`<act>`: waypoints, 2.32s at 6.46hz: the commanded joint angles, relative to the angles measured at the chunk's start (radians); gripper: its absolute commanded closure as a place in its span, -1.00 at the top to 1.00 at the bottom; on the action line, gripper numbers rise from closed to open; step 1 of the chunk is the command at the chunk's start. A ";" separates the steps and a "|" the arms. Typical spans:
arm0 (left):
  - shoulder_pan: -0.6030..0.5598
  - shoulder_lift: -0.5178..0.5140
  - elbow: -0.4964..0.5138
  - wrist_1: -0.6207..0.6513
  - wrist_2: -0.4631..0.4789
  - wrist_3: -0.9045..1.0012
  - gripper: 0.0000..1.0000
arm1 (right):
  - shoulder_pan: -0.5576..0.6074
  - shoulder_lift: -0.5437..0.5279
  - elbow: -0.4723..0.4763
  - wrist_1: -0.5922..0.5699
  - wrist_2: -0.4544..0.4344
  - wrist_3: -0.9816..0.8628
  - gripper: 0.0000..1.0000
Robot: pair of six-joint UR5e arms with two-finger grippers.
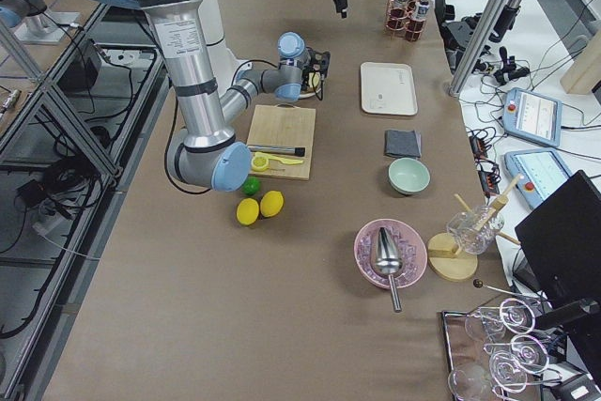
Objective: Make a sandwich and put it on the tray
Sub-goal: 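Withdraw the right gripper while the left gripper moves to the plate rim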
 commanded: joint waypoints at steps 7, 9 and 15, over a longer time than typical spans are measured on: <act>0.381 -0.006 0.055 -0.134 0.372 -0.149 0.18 | 0.084 -0.063 0.013 0.012 0.055 -0.010 0.98; 0.393 -0.019 0.077 -0.135 0.385 -0.149 -0.04 | 0.082 -0.066 0.011 0.012 0.052 -0.008 0.98; 0.404 -0.061 0.121 -0.135 0.385 -0.163 -1.00 | 0.082 -0.063 0.004 0.012 0.052 -0.011 0.98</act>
